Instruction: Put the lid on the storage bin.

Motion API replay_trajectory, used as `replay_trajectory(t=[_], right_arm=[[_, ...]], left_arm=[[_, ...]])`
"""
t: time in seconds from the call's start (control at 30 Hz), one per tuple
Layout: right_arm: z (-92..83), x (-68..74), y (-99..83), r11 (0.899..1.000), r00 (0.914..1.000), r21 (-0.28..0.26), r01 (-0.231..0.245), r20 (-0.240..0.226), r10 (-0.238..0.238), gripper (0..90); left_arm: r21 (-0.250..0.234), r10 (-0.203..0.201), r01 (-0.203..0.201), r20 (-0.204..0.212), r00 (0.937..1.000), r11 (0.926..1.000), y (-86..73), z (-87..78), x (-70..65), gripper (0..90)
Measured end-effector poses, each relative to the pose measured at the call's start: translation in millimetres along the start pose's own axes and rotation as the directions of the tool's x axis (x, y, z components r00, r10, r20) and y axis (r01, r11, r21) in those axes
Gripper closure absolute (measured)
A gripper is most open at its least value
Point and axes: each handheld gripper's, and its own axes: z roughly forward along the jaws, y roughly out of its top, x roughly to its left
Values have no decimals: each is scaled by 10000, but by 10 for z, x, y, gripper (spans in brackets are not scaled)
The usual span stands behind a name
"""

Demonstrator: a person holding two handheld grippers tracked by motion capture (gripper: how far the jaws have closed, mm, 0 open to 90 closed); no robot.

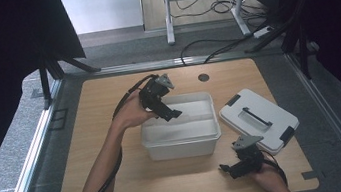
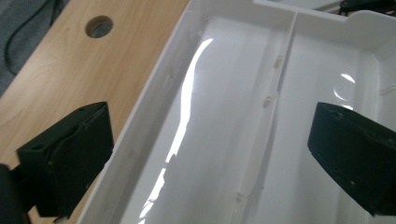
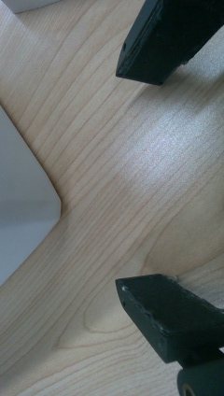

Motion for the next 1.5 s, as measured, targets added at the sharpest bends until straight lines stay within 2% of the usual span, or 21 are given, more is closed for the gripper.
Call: replay_trajectory(t=[0.3, 0.47, 0.6, 0.63, 0.7, 0.83, 1.03, 1.23, 1.33, 1.4, 1.43, 1.47, 1.5], right_arm=[[0, 0, 0, 10000, 10000, 1, 0, 0, 0, 13], [0, 0, 0, 10000, 10000, 1, 2, 0, -2, 13], [0, 0, 0, 10000, 10000, 2, 0, 1, 0, 13], [0, 0, 0, 10000, 10000, 0, 1, 2, -1, 13], [0, 0, 0, 10000, 10000, 0, 4, 1, -4, 13], [0, -1, 0, 10000, 10000, 9, 27, -2, -27, 13], [0, -1, 0, 10000, 10000, 6, 16, -6, -16, 13], [1, 0, 1, 10000, 10000, 3, 5, 2, -5, 12], [1, 0, 1, 10000, 10000, 4, 2, 2, -2, 12], [1, 0, 1, 10000, 10000, 3, 4, 2, -4, 12], [1, 0, 1, 10000, 10000, 2, 2, 4, -2, 12], [2, 0, 0, 10000, 10000, -7, -1, -2, 1, 12], [2, 0, 0, 10000, 10000, -7, -1, -2, 1, 12]], left_arm=[[-304, -70, 61, -279, 9996, 9995, -195, -188, -19, 0], [-434, -327, 306, -472, 9984, 9986, -324, -305, -23, 0], [-518, -556, 521, -694, 9960, 9973, -441, -388, 8, 0], [-590, -775, 731, -758, 9941, 9956, -505, -426, 20, 0], [-608, -827, 780, -807, 9933, 9951, -536, -446, 26, 0], [-805, -1124, 1041, -1058, 9880, 9913, -660, -514, 29, 0], [-1067, -1566, 1446, -1148, 9810, 9837, -848, -616, 42, 0], [-1047, -1781, 1646, -1357, 9746, 9808, -1006, -735, 37, 0], [-1116, -1995, 1835, -1551, 9675, 9767, -1128, -816, 29, 0], [-1136, -2050, 1881, -1616, 9653, 9756, -1164, -835, 27, 0], [-1141, -2126, 1952, -1687, 9625, 9741, -1201, -852, 24, 0], [-1134, -2234, 2049, -1867, 9567, 9722, -1280, -880, 17, 0], [-1134, -2234, 2049, -1867, 9567, 9722, -1280, -880, 17, 0]])
